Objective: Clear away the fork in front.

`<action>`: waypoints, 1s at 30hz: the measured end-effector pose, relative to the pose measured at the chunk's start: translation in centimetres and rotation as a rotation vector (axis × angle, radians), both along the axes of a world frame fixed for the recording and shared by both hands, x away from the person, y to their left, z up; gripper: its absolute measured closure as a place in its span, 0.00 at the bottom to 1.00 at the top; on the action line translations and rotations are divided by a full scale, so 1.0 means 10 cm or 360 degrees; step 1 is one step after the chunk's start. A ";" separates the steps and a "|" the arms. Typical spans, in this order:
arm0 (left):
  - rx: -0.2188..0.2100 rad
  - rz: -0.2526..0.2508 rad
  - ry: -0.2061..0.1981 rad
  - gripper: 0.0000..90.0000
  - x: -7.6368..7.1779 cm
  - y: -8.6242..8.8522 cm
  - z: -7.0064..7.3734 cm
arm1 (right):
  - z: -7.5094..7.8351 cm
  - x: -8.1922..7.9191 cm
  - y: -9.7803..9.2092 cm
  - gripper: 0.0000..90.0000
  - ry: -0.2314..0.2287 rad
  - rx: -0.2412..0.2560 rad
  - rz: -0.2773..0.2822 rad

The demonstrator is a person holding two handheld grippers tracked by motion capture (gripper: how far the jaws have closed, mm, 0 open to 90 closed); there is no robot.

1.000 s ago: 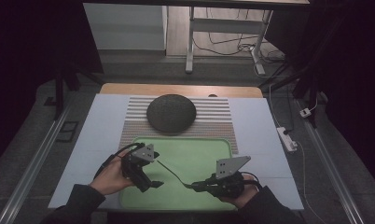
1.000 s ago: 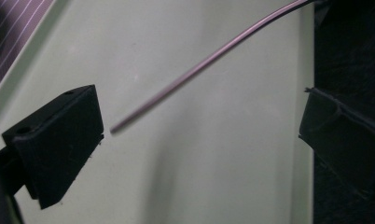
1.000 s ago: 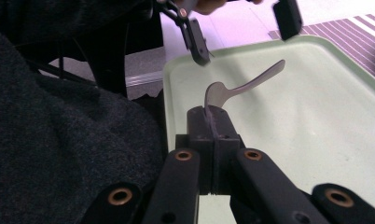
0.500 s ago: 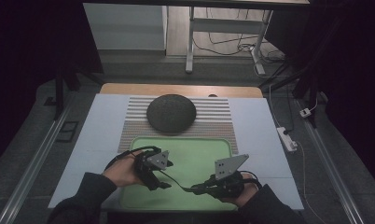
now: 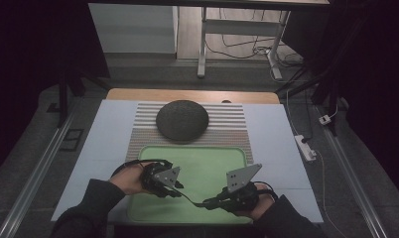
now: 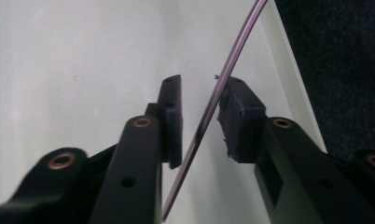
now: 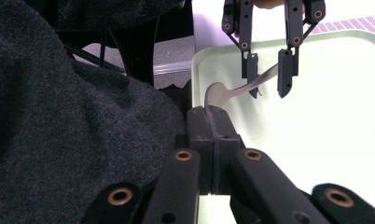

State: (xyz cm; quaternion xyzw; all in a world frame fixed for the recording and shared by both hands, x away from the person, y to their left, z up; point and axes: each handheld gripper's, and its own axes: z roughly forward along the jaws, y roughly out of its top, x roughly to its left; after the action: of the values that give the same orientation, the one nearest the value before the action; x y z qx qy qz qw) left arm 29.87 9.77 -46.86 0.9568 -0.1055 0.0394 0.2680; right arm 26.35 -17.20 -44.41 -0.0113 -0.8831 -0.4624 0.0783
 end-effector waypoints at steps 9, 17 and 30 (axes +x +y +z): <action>0.0024 -0.0113 -0.0092 0.89 -0.04 -0.02 -0.02 | -0.01 0.01 0.01 0.99 0.0013 -0.0019 0.0010; 0.0069 -0.0213 -0.0134 0.94 -0.08 -0.04 -0.02 | -0.03 0.04 -0.01 0.98 0.0059 -0.0022 0.0020; 0.0092 0.0064 0.0074 0.96 -0.02 0.03 -0.02 | 0.01 0.12 -0.10 0.65 -0.0065 -0.0023 -0.0360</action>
State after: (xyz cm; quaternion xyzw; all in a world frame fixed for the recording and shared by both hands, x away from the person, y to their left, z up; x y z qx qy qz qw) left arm 29.70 10.11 -47.01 0.9667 -0.0812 0.0195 0.2418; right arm 27.58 -18.20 -44.33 -0.1019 -0.8809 -0.4621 0.0075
